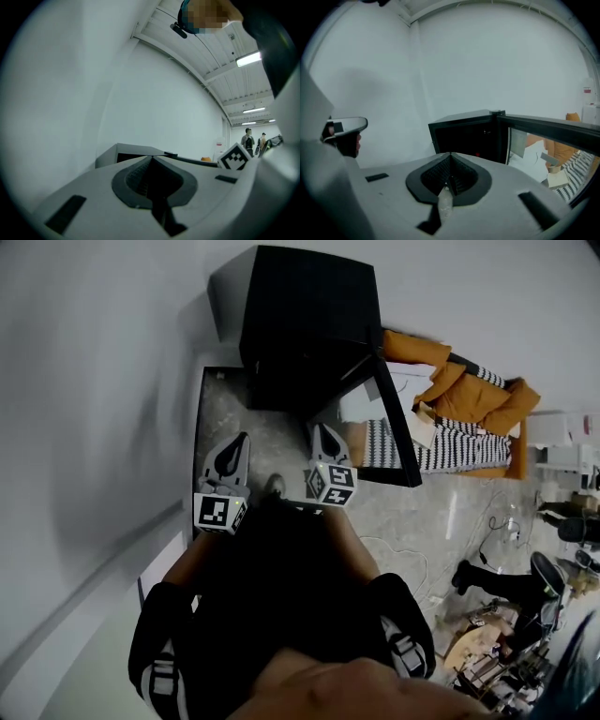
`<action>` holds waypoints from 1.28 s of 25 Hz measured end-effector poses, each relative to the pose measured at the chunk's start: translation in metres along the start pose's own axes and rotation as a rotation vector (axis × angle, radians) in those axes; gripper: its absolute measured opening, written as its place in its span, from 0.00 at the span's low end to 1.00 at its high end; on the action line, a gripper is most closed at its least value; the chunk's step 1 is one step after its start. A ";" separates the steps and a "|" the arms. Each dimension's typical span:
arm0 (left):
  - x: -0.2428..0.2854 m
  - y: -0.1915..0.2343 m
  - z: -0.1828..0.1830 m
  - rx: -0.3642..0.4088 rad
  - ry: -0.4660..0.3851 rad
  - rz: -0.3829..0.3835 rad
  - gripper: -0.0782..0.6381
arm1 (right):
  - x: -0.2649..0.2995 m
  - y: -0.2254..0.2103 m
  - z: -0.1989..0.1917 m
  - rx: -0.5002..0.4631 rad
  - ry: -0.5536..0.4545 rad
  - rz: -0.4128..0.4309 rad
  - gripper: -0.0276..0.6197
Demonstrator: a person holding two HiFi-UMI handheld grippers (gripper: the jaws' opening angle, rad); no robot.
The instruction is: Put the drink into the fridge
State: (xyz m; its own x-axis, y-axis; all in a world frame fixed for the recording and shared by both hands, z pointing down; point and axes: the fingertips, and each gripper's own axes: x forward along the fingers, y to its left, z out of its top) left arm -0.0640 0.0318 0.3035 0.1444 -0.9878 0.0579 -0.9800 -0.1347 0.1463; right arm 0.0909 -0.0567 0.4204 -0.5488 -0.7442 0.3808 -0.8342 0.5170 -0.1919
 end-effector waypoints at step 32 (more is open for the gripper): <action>-0.016 -0.011 -0.017 0.042 0.035 -0.027 0.12 | -0.056 0.050 0.017 -0.025 -0.096 0.110 0.05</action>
State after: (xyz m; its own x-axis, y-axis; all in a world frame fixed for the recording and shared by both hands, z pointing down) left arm -0.0537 0.0502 0.3177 0.1747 -0.9806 0.0888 -0.9805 -0.1650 0.1066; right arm 0.0791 0.0036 0.3738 -0.6405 -0.7188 0.2703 -0.7678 0.6070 -0.2050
